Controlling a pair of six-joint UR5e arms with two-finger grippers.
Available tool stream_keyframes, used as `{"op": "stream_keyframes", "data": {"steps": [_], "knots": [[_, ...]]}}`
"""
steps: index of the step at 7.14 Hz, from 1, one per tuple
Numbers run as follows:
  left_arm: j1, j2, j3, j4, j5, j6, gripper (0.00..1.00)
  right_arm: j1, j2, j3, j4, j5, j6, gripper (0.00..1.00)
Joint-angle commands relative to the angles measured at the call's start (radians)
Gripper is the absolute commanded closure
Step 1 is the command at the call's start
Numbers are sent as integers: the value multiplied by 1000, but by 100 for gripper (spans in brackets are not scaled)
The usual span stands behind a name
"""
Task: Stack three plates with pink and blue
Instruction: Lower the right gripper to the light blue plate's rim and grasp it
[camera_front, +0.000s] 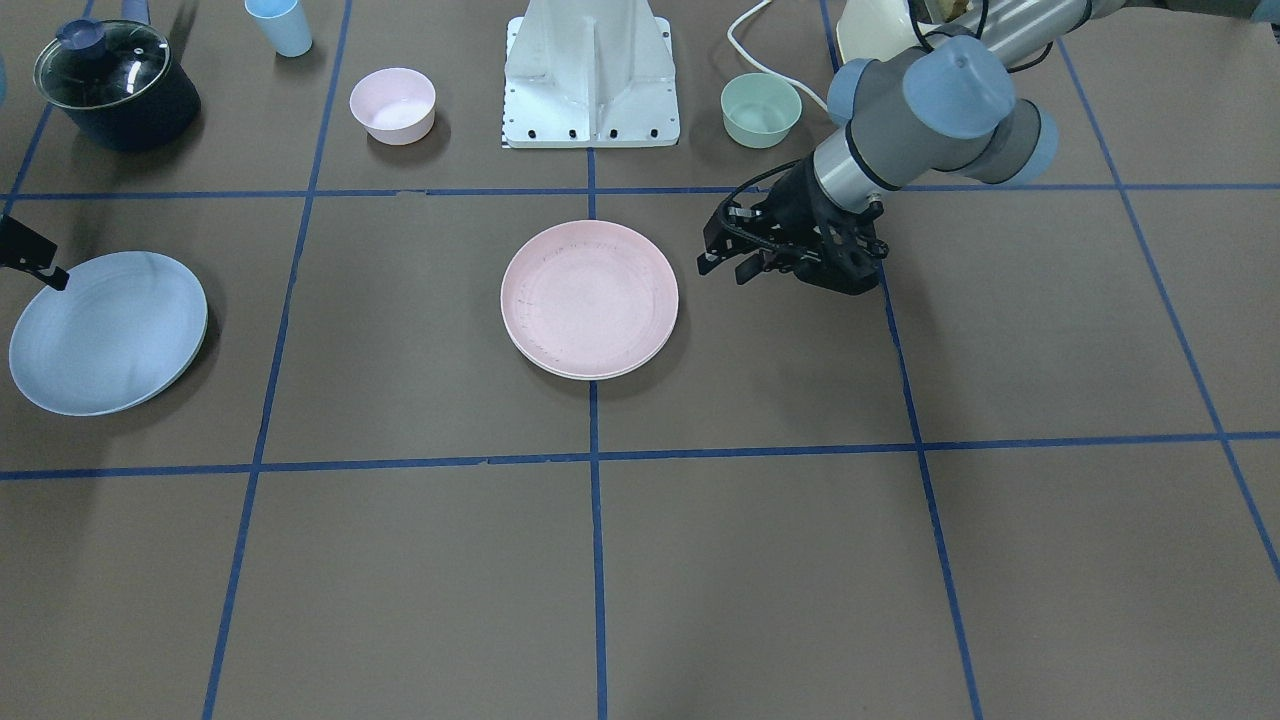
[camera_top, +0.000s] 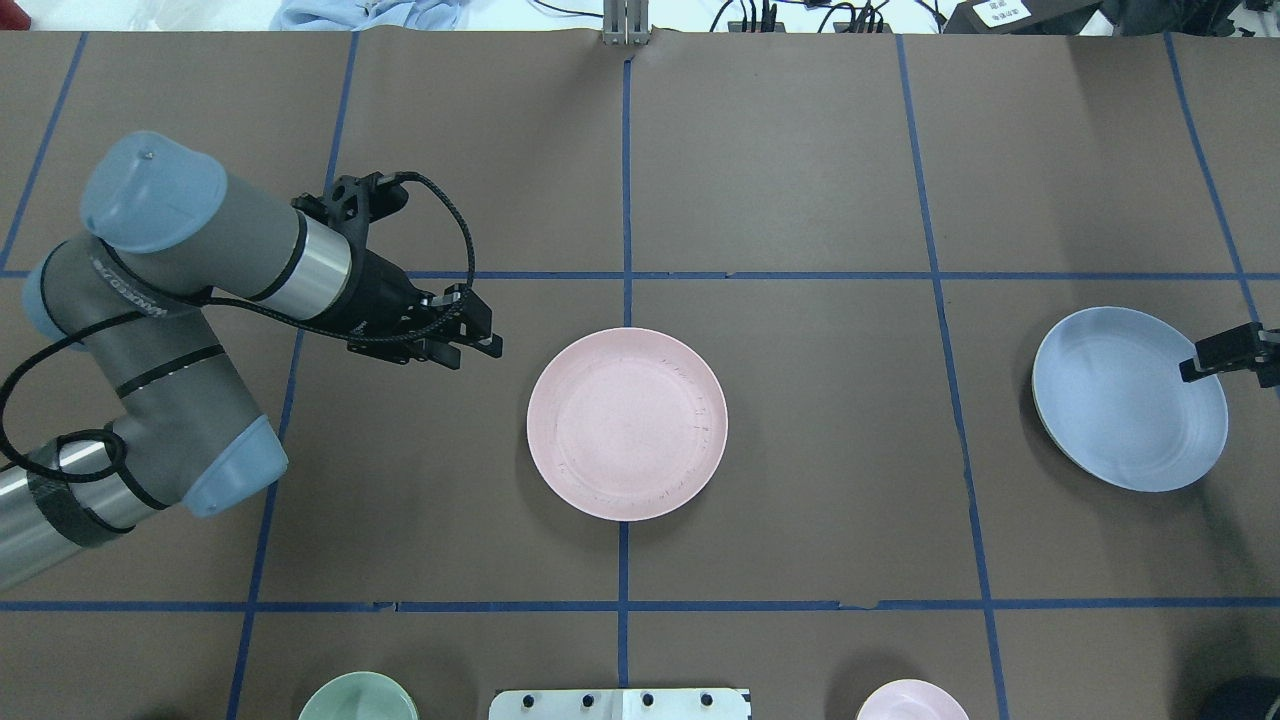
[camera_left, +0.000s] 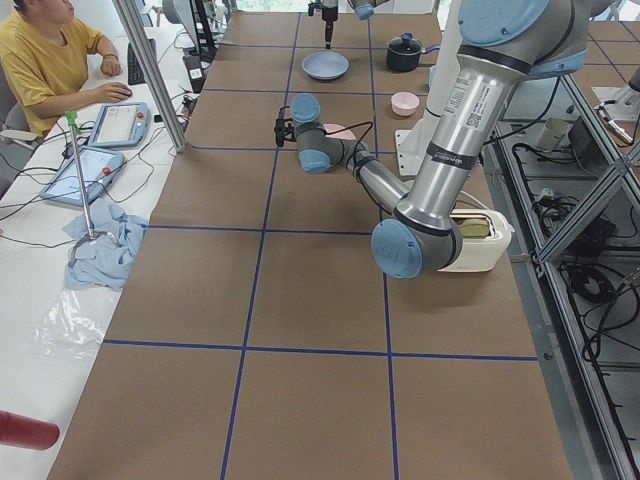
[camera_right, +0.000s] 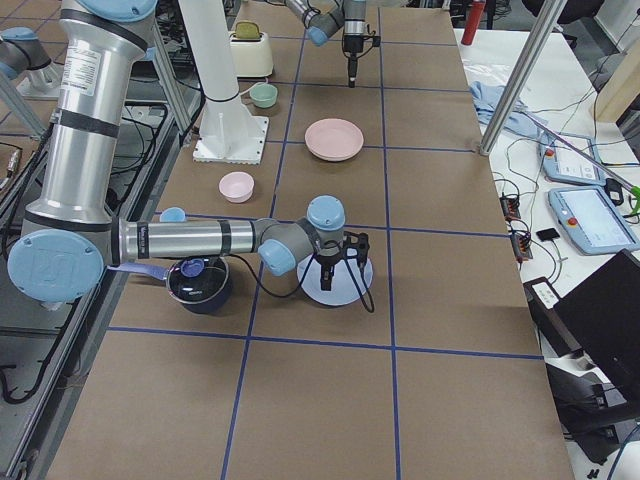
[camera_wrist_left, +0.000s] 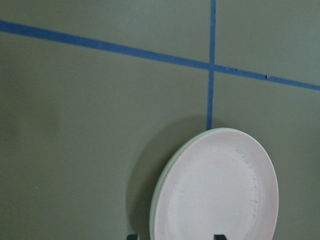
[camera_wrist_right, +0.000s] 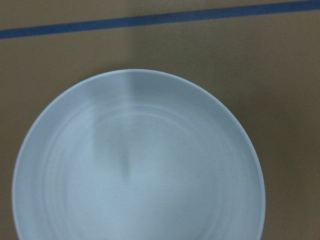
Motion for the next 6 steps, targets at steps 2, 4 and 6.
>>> {"op": "stream_keyframes", "data": {"steps": [2,4,6], "knots": [[-29,3,-5,30,0,32,41,-22,-4,-153,234,-21,119,0],[-29,1,-10,36,0,32,41,-24,18,-200,235,-22,116,0],[-31,3,-10,36,0,32,41,-24,24,-220,235,-22,116,10]]}}
